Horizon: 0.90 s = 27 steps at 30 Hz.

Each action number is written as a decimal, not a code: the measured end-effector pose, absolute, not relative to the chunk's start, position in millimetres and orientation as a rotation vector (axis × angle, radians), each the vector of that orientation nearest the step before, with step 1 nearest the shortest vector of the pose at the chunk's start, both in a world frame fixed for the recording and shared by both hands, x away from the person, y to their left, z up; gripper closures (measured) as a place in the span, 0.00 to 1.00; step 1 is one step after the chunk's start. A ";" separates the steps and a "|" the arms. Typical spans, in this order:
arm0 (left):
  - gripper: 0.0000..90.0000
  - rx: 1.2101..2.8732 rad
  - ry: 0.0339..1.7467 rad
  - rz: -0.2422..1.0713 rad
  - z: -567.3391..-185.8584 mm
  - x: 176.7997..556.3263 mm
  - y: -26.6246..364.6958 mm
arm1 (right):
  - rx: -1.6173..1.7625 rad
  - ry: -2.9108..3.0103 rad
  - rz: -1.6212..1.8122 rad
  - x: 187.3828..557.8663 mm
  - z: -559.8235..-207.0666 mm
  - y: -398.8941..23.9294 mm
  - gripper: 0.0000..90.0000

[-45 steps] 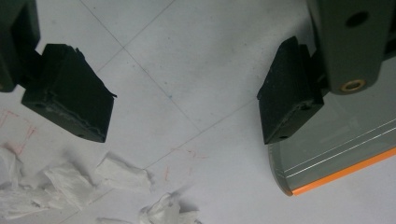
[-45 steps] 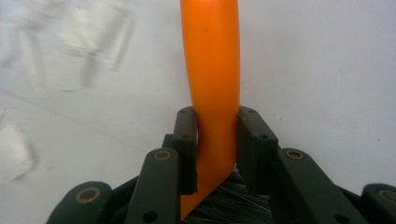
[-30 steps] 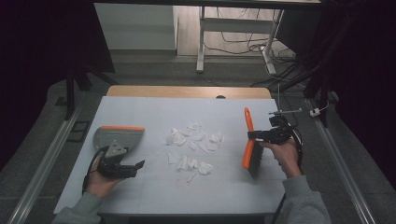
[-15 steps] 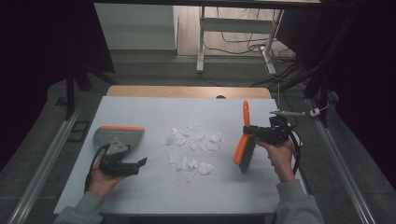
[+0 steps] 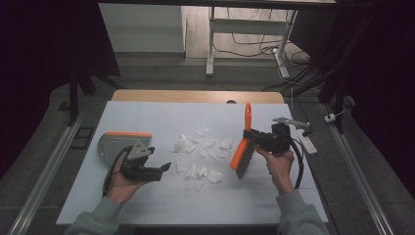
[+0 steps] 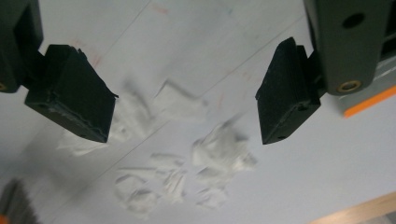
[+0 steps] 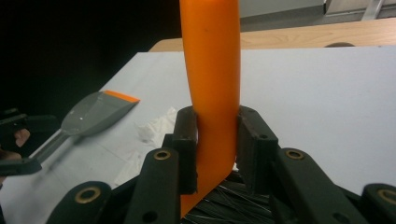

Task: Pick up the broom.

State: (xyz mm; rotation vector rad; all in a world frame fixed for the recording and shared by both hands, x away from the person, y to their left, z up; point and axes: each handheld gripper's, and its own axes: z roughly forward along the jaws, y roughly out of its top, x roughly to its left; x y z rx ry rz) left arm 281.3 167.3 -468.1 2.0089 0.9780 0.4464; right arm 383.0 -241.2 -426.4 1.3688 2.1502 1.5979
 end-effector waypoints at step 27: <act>0.24 2.084 0.705 0.327 -465.2 296.0 45.3 | 1.346 1.984 1.724 364.6 -438.3 -189.9 0.79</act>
